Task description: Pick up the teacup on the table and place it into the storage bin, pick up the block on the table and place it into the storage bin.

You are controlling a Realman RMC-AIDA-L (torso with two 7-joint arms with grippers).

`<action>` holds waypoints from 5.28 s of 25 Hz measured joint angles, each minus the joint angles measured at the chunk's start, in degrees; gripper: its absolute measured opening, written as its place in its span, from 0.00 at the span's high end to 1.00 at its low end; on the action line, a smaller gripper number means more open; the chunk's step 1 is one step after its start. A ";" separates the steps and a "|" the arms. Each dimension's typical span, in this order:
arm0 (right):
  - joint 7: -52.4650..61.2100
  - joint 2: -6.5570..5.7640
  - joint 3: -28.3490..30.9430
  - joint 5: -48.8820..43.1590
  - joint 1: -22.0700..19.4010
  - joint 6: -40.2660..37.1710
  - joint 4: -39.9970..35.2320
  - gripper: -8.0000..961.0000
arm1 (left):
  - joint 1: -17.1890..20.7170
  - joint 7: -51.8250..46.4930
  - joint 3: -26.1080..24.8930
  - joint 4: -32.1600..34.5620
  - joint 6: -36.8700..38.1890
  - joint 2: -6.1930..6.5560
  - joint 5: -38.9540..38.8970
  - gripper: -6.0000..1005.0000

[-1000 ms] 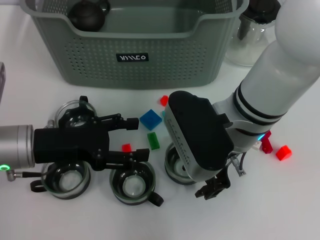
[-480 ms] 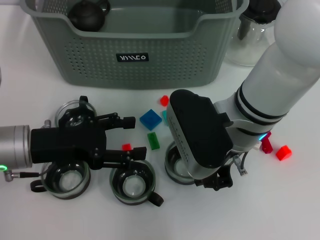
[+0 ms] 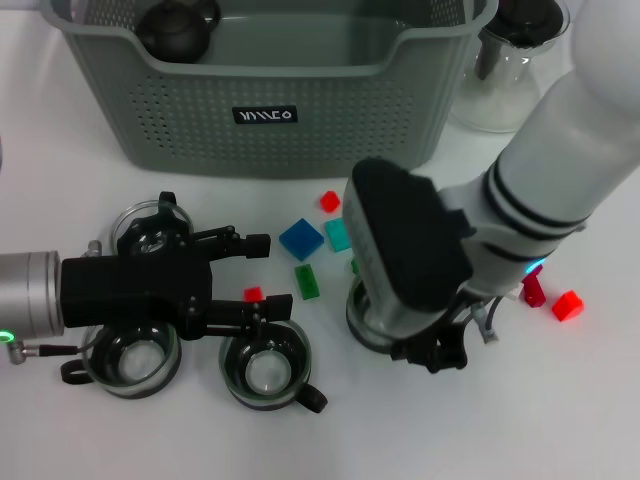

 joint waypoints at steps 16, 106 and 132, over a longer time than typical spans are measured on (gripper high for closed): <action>3.37 -0.28 28.59 4.22 -0.58 -14.62 -18.44 0.94 | 0.09 0.09 0.00 0.00 0.01 0.00 0.05 0.12; 8.58 -0.19 40.65 -10.06 24.36 34.74 28.70 0.48 | 0.09 0.45 0.32 -0.27 1.69 -0.28 -0.02 0.13; 3.35 -1.10 47.04 30.77 -7.71 -12.70 -8.65 0.17 | 0.70 0.54 0.13 0.04 2.95 0.07 0.04 0.13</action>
